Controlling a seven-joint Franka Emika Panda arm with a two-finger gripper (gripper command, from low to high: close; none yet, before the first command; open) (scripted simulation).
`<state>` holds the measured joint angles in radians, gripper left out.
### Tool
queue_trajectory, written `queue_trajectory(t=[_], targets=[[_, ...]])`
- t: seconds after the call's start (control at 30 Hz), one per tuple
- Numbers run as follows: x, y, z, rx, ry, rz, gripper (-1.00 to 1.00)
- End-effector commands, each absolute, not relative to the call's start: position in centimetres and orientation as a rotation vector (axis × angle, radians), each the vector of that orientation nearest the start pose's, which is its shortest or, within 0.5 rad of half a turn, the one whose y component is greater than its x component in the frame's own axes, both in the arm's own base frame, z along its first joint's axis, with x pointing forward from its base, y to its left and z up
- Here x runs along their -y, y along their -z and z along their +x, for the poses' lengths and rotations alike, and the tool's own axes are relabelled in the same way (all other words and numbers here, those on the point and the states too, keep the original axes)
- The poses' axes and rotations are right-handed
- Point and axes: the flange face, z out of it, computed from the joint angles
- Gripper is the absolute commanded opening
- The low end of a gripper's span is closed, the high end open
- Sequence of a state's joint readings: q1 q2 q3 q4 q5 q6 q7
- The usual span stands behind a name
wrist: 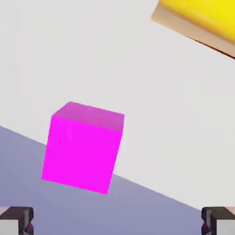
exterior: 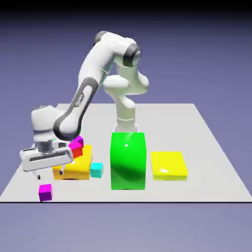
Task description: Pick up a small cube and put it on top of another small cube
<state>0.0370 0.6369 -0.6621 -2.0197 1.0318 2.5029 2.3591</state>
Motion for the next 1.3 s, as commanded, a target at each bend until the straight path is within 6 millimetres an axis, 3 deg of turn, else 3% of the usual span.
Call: queue_trajectory(t=[0.0,0.03,0.17,0.2,0.23,0.27,0.43,0.73,1.13,1.2,1.27], targets=[[35.4,-19.0,48.4,-2.776,-0.178,0.859,0.00],[35.4,-19.0,48.4,-2.776,-0.178,0.859,0.00],[35.2,-12.8,49.6,-2.776,-0.177,0.857,0.00],[35.1,-12.2,49.6,-2.776,-0.178,0.859,0.00],[35.1,-12.2,49.6,-2.776,-0.178,0.859,-1.00],[35.1,-12.2,49.6,-2.776,-0.178,0.859,-1.00],[35.3,-19.2,48.1,-2.796,-0.198,0.809,-1.00],[32.6,-25.0,43.5,-2.929,-0.415,-0.060,-1.00],[28.3,-34.4,35.0,-2.729,-0.379,-1.319,-1.00],[28.2,-34.5,34.9,-2.725,-0.377,-1.334,-1.00],[27.7,-31.3,35.0,-2.722,-0.378,-1.334,-1.00]])
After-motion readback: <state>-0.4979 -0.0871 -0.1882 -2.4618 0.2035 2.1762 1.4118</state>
